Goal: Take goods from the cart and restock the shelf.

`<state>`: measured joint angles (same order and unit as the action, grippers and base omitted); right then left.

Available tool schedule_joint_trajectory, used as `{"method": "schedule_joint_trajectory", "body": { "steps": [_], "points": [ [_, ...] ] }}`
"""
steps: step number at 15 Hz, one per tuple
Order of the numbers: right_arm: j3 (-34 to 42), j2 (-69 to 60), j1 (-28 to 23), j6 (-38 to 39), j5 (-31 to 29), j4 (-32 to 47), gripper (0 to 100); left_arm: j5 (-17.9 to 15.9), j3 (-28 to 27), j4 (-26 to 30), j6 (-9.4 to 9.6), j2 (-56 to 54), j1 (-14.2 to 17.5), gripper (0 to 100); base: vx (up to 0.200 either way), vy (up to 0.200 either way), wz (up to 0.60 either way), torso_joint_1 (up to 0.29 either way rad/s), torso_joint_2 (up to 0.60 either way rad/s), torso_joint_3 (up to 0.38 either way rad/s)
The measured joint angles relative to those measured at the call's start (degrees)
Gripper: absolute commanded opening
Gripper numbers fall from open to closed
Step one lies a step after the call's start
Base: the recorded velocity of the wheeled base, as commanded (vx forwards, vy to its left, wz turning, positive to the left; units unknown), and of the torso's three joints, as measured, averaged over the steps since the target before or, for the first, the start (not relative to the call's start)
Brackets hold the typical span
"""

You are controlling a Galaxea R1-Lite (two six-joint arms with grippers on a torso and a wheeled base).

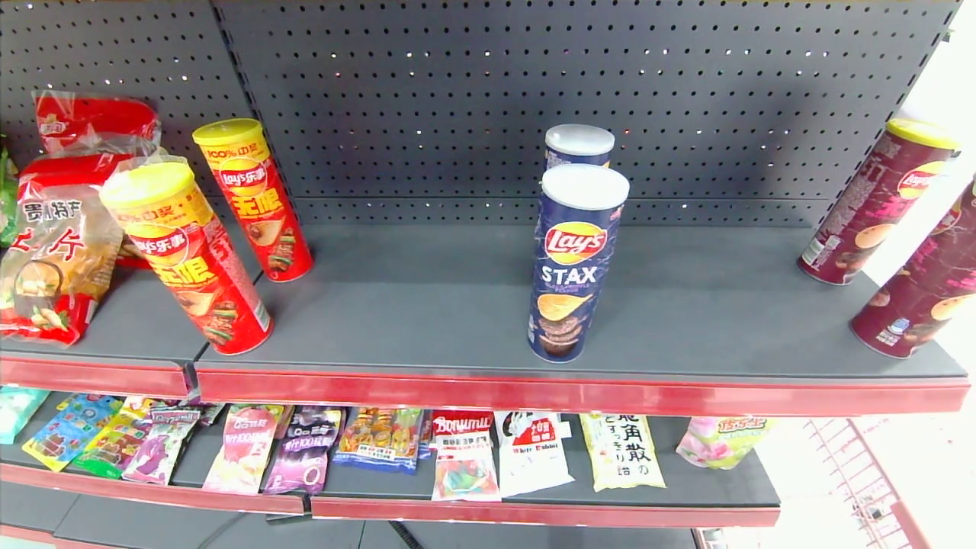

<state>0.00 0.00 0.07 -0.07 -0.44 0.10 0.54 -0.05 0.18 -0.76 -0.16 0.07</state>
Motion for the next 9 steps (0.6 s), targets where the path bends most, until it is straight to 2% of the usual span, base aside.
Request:
{"method": "schedule_joint_trajectory", "body": {
  "steps": [1,4,9],
  "points": [
    [0.00,0.00,0.00,0.07,0.00,0.00,100,0.00,0.02,0.02,-0.02,0.00,0.00,100,0.000,0.000,0.00,0.000,0.00,0.000],
    [0.00,0.00,0.00,0.26,0.01,0.00,100,0.00,0.02,0.00,0.00,0.02,0.00,100,0.000,0.000,-0.60,-0.002,0.00,0.004],
    [0.00,0.00,-0.02,0.26,0.00,0.01,100,-0.05,0.05,-0.05,0.00,0.02,0.00,100,0.000,0.000,0.00,0.000,0.00,0.000]
  ]
}}
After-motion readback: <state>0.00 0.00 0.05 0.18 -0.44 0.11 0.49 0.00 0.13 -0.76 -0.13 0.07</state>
